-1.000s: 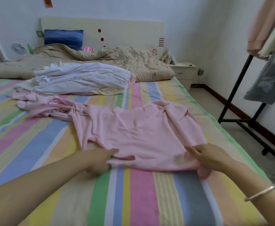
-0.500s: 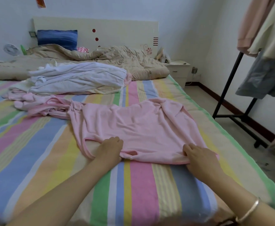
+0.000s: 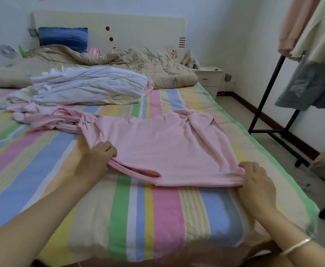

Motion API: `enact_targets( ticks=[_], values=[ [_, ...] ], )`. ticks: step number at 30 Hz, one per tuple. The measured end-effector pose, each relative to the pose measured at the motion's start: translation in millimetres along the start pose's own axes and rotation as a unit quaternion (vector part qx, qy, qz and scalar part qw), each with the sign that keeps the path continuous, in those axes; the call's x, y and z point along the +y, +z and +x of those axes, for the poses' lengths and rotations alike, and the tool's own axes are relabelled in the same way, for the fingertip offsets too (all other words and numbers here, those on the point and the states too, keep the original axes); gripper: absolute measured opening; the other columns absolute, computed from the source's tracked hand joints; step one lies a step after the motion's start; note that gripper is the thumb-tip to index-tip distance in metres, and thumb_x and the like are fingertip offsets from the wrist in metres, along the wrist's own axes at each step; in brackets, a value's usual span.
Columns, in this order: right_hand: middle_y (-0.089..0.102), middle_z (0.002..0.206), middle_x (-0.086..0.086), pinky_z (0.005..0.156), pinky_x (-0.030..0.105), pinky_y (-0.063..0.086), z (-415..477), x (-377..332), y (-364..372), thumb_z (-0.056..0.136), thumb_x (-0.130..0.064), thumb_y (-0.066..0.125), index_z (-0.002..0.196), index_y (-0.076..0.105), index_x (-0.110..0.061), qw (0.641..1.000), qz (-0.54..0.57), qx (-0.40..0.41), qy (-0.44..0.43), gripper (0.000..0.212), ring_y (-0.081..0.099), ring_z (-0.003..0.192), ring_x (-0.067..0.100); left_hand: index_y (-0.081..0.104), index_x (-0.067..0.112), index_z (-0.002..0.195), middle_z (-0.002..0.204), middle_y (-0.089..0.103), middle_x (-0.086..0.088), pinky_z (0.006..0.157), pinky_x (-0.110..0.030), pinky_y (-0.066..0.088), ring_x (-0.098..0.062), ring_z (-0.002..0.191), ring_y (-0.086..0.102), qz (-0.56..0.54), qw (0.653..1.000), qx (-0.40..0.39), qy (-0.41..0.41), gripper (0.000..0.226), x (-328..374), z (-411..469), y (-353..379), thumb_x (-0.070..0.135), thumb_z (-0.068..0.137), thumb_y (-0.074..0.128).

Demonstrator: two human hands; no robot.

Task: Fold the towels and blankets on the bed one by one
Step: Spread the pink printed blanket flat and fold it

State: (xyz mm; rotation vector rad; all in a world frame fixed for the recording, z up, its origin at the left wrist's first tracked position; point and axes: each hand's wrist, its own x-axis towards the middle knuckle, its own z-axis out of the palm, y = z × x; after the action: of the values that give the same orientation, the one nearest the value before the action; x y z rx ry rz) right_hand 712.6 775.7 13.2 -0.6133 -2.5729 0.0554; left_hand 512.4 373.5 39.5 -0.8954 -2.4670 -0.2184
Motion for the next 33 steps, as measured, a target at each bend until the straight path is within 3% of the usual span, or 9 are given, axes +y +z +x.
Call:
enact_targets(
  ticks=[3, 7, 12, 16, 20, 24, 27, 30, 33],
  values=[
    [0.050, 0.108, 0.009, 0.067, 0.035, 0.036, -3.4, 3.2, -2.8, 0.067, 0.005, 0.058, 0.108, 0.054, -0.013, 0.993, 0.088, 0.026, 0.075, 0.045, 0.046, 0.096, 0.031, 0.059, 0.017, 0.068, 0.068, 0.055, 0.001, 0.048, -0.028, 0.039, -0.023, 0.064, 0.055, 0.004, 0.996, -0.024, 0.087, 0.024, 5.9, -13.7, -12.3, 0.001, 0.051, 0.055],
    [0.050, 0.103, 0.006, 0.061, 0.035, 0.043, -14.8, 8.9, -2.3, 0.061, 0.008, 0.063, 0.098, 0.057, -0.014, 0.996, 0.075, 0.035, -0.036, 0.043, 0.049, 0.092, 0.030, 0.053, 0.022, 0.068, 0.061, 0.051, 0.005, 0.044, -0.022, 0.021, -0.021, 0.051, 0.056, 0.056, 0.985, -0.101, 0.131, 0.022, 10.5, -48.2, -20.4, 0.014, 0.050, 0.062],
    [0.060, 0.093, -0.002, 0.062, 0.033, 0.045, -23.0, 30.1, -7.3, 0.058, 0.006, 0.070, 0.087, 0.063, -0.021, 0.988, 0.069, 0.017, -0.140, 0.040, 0.055, 0.088, 0.028, 0.055, 0.020, 0.079, 0.070, 0.054, 0.002, 0.045, -0.022, 0.024, -0.022, 0.055, 0.058, 0.041, 0.991, -0.093, 0.092, 0.044, 13.3, -94.3, -26.9, -0.001, 0.045, 0.074],
    [0.069, 0.094, 0.000, 0.068, 0.032, 0.045, -26.0, 44.4, -23.8, 0.066, 0.011, 0.061, 0.091, 0.073, -0.018, 0.984, 0.136, 0.065, -0.091, 0.041, 0.059, 0.090, 0.027, 0.059, 0.018, 0.086, 0.078, 0.060, 0.002, 0.046, -0.022, 0.026, -0.023, 0.062, 0.059, 0.002, 0.999, -0.042, 0.024, 0.055, 16.5, -106.0, -32.0, -0.018, 0.045, 0.065],
    [0.068, 0.087, -0.008, 0.064, 0.031, 0.043, -34.3, 57.6, -30.4, 0.062, -0.008, 0.060, 0.088, 0.073, -0.027, 0.981, 0.057, 0.012, -0.186, 0.034, 0.060, 0.081, 0.025, 0.063, 0.018, 0.095, 0.090, 0.061, 0.001, 0.050, -0.024, 0.036, -0.024, 0.073, 0.061, -0.006, 0.999, -0.034, 0.035, 0.065, 15.9, -119.0, -26.9, -0.021, 0.043, 0.062],
    [0.062, 0.087, -0.012, 0.059, 0.029, 0.041, -49.8, 69.2, -27.5, 0.065, -0.027, 0.074, 0.086, 0.063, -0.036, 0.981, -0.043, -0.085, -0.167, 0.025, 0.054, 0.077, 0.015, 0.063, 0.016, 0.107, 0.103, 0.061, 0.000, 0.061, -0.031, 0.050, -0.022, 0.087, 0.058, -0.023, 0.998, -0.036, 0.042, 0.080, 18.3, -128.4, -29.5, -0.019, 0.035, 0.062],
    [0.056, 0.087, -0.009, 0.059, 0.030, 0.042, -58.1, 74.5, -27.8, 0.072, -0.042, 0.064, 0.080, 0.055, -0.032, 0.982, -0.066, -0.084, -0.154, 0.015, 0.047, 0.076, 0.013, 0.061, 0.017, 0.116, 0.116, 0.060, 0.000, 0.079, -0.027, 0.042, -0.017, 0.100, 0.052, -0.040, 0.996, -0.050, 0.057, 0.090, 19.5, -137.1, -29.8, -0.019, 0.034, 0.062],
    [0.048, 0.093, -0.011, 0.067, 0.030, 0.043, -62.7, 81.4, -27.6, 0.084, -0.069, 0.044, 0.073, 0.051, -0.032, 0.982, -0.076, -0.119, -0.129, 0.039, 0.043, 0.082, 0.010, 0.056, 0.022, 0.128, 0.126, 0.056, 0.003, 0.092, -0.028, 0.041, -0.016, 0.112, 0.052, -0.071, 0.991, -0.096, 0.052, 0.095, 17.8, -145.7, -28.9, -0.013, 0.039, 0.061],
    [0.047, 0.097, -0.015, 0.076, 0.031, 0.039, -64.0, 74.6, -34.1, 0.081, -0.083, 0.017, 0.066, 0.059, -0.033, 0.981, -0.038, -0.164, -0.099, 0.066, 0.042, 0.091, 0.009, 0.054, 0.030, 0.130, 0.129, 0.054, 0.010, 0.096, -0.030, 0.042, -0.011, 0.118, 0.050, -0.116, 0.984, -0.126, 0.049, 0.074, 19.6, -140.9, -35.0, 0.014, 0.058, 0.056]
  ],
)
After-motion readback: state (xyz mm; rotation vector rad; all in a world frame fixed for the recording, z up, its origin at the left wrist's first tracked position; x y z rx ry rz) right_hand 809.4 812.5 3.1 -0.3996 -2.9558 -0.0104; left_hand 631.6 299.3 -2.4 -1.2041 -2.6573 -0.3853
